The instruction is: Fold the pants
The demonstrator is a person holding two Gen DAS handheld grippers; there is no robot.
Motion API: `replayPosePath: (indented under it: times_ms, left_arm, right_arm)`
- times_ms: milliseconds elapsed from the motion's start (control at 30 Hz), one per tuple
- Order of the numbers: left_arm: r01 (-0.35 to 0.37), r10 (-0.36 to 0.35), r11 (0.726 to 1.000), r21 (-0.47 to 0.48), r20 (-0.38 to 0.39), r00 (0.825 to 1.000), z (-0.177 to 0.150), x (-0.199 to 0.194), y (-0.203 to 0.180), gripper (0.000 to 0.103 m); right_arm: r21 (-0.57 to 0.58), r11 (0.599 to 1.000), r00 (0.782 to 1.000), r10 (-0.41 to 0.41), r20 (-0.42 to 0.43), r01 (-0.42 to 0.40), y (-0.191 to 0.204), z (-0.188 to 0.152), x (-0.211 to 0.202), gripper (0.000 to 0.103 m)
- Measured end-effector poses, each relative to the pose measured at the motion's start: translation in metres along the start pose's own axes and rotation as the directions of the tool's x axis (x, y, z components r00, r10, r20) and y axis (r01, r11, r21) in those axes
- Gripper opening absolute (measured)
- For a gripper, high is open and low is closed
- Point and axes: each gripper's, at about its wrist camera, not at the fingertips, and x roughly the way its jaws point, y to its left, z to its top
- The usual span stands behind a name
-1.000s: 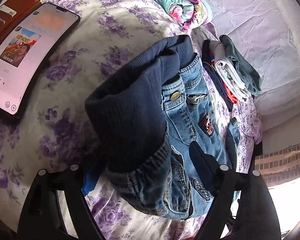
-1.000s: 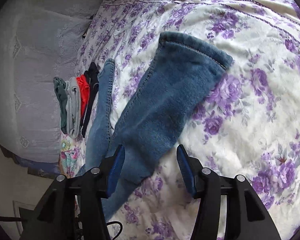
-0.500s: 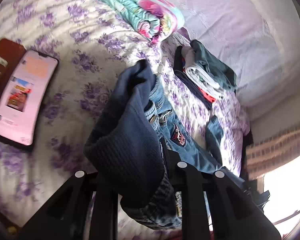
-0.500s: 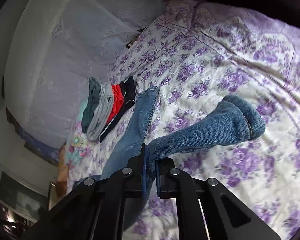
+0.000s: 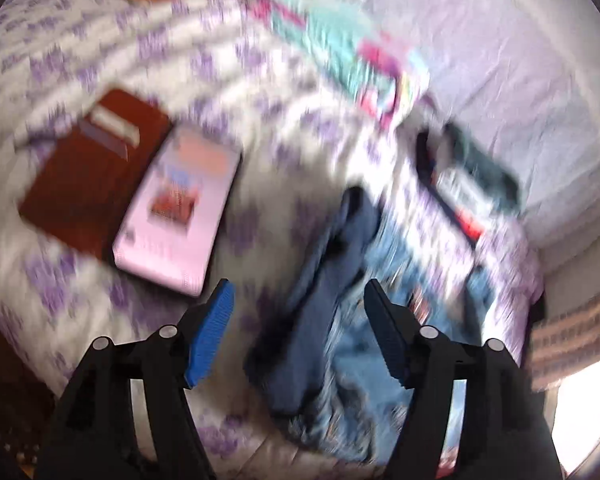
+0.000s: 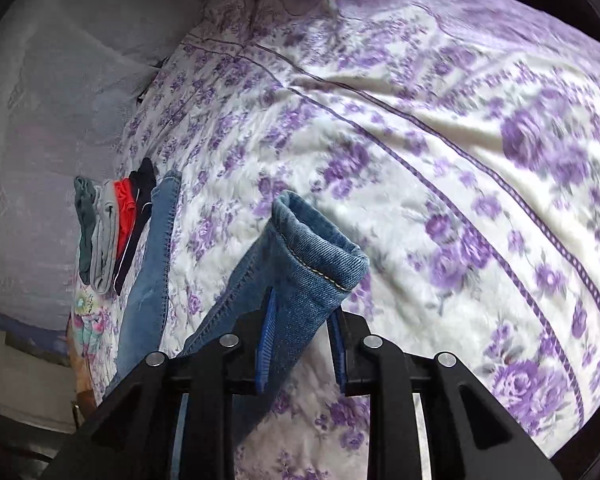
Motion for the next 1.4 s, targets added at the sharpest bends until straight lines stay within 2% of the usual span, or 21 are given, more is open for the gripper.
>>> replayPosePath:
  times_ms: [33,133,200,300,367,433,533,567,600,633,700,833,933,967,1033,1100,1133,1167,1267,1333,1400]
  left_arm:
    - [0.008,-0.008,1.000,0.002,0.010,1.000,0.009,0.000,-0.001,0.067]
    - [0.013,-0.012,0.999,0.053,-0.012,1.000,0.033,0.025,-0.023,0.068]
    - [0.023,-0.017,0.990,0.136,-0.051,0.999,0.043,0.050,-0.048,0.073]
    - [-0.022,0.039,0.971,0.237,-0.066,0.997,0.051,0.083,-0.068,0.080]
    - [-0.001,0.034,0.972,0.234,-0.134,0.990,0.055,0.111,-0.070,0.080]
    - [0.016,0.030,0.974,0.224,-0.204,0.979,0.054,0.139,-0.076,0.080]
    - [0.035,0.034,0.973,0.226,-0.294,0.955,0.045,0.171,-0.074,0.078]
    - [0.033,0.037,0.969,0.244,-0.274,0.961,0.041,0.170,-0.074,0.071]
    - [0.056,0.013,0.964,0.261,-0.255,0.967,0.040,0.166,-0.075,0.046]
    - [0.091,-0.022,0.961,0.261,-0.257,0.966,0.041,0.162,-0.076,0.036]
    - [0.165,-0.106,0.960,0.226,-0.255,0.961,0.046,0.152,-0.073,0.029]
    - [0.218,-0.184,0.952,0.217,-0.165,0.969,0.044,0.122,-0.065,0.028]
    - [0.236,-0.227,0.965,0.116,-0.082,0.970,0.040,0.106,-0.046,0.028]
    - [0.230,-0.226,0.972,0.058,-0.065,0.972,0.036,0.110,-0.035,0.028]
    - [0.191,-0.192,0.981,-0.024,-0.068,0.979,0.029,0.124,-0.018,0.028]
    - [0.143,-0.145,0.989,-0.034,-0.041,0.989,0.024,0.133,-0.008,0.030]
    - [0.141,-0.142,0.989,-0.033,-0.029,0.990,0.023,0.133,-0.006,0.030]
    - [0.131,-0.132,0.991,-0.029,-0.019,0.991,0.023,0.132,-0.008,0.030]
    - [0.093,-0.093,0.995,0.021,0.007,0.996,0.018,0.128,-0.014,0.033]
    - [0.072,-0.073,0.996,0.050,0.027,0.997,0.016,0.130,-0.016,0.036]
    - [0.049,-0.052,0.997,0.066,0.046,0.998,0.014,0.132,-0.016,0.038]
  right_arm:
    - [-0.030,1.000,1.000,-0.007,0.007,0.007,0.008,0.000,0.002,0.047]
    - [-0.078,0.995,0.998,-0.056,0.021,0.057,0.027,-0.003,0.014,0.057]
    - [-0.065,0.993,0.995,-0.100,0.022,0.101,0.029,-0.002,0.020,0.058]
    - [0.003,0.986,0.985,-0.165,0.055,0.165,0.009,0.001,0.009,0.058]
    - [0.069,0.974,0.969,-0.222,0.108,0.215,-0.010,0.002,-0.011,0.058]
    - [0.098,0.954,0.944,-0.297,0.145,0.285,-0.022,-0.001,-0.028,0.058]
    - [0.085,0.955,0.941,-0.295,0.165,0.284,-0.021,-0.010,-0.040,0.058]
    - [0.082,0.958,0.943,-0.286,0.168,0.276,-0.018,-0.014,-0.042,0.059]
    - [0.082,0.961,0.947,-0.275,0.167,0.265,-0.013,-0.018,-0.042,0.060]
    - [0.082,0.965,0.952,-0.259,0.166,0.248,-0.008,-0.021,-0.040,0.060]
    - [0.064,0.977,0.960,-0.212,0.182,0.204,0.012,-0.025,-0.034,0.060]
    - [-0.078,0.988,0.976,-0.119,0.181,0.135,0.080,-0.017,0.001,0.060]
    - [-0.208,0.976,0.991,-0.043,0.125,0.069,0.147,-0.006,0.040,0.060]
    - [-0.259,0.965,0.995,-0.025,0.097,0.050,0.173,-0.003,0.056,0.061]
    - [-0.376,0.926,0.999,-0.012,0.046,0.028,0.224,0.000,0.088,0.073]
    - [-0.482,0.875,0.999,-0.052,0.010,0.050,0.265,0.006,0.125,0.073]
    - [-0.483,0.872,0.997,-0.073,0.019,0.073,0.275,0.011,0.137,0.073]
    - [-0.446,0.892,0.997,-0.077,0.027,0.081,0.275,0.022,0.149,0.073]
    - [-0.182,0.982,0.999,-0.054,-0.008,0.051,0.239,0.057,0.178,0.070]
    - [-0.061,0.998,0.999,-0.013,-0.038,0.010,0.215,0.070,0.193,0.053]
    - [-0.044,0.999,0.998,0.013,-0.058,-0.015,0.207,0.078,0.204,0.048]
